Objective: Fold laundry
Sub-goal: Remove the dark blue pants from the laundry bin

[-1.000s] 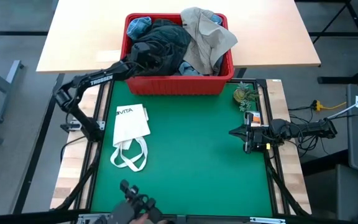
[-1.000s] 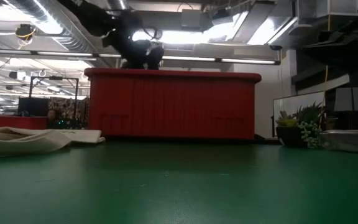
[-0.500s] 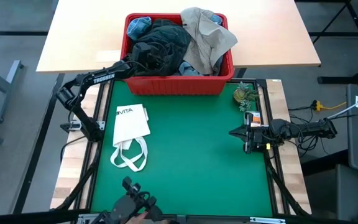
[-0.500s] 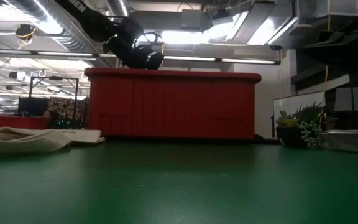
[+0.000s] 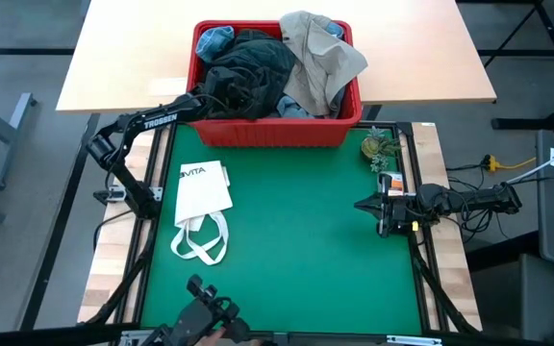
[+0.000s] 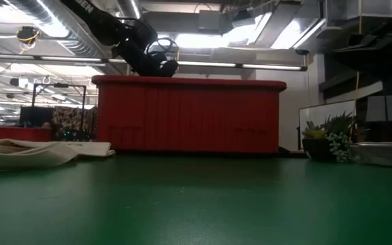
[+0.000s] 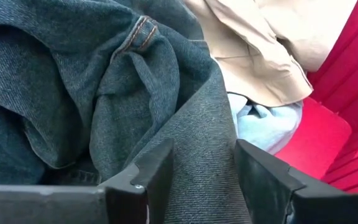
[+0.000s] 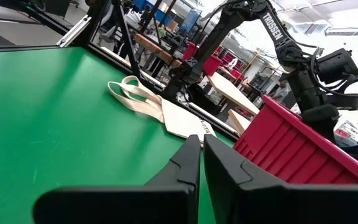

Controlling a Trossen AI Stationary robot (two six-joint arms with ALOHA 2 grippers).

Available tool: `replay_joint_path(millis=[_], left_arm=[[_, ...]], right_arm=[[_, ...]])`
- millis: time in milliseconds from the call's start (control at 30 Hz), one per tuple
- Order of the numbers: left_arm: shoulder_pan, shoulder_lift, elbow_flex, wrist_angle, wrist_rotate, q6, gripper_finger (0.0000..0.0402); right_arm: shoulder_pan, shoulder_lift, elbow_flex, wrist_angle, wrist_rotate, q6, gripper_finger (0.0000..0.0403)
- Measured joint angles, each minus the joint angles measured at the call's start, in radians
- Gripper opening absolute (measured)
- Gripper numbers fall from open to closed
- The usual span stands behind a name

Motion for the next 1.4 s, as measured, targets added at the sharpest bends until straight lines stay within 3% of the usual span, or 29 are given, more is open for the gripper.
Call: replay_joint_path(millis=[200,533,933,1400], left_arm=[[0.009,0.0,0.0,-0.024,0.005,-0.001,0.0125],[0.013,-0.002,0.001,-0.057,0.009,-0.021,0.0008],[0.013,0.0,-0.001,0.111,0.069,-0.054,0.0002],[-0.019,0.002,0.257,0.122,0.148,-0.085,0.0001]], right_arm=[[0.0,0.0,0.0,0.0,0.0,0.0,0.0024],[0.0,0.0,0.0,0.0,0.0,0.0,0.0024],[0.0,0.0,0.0,0.0,0.0,0.0,0.0024],[0.0,0.0,0.0,0.0,0.0,0.0,0.0024]])
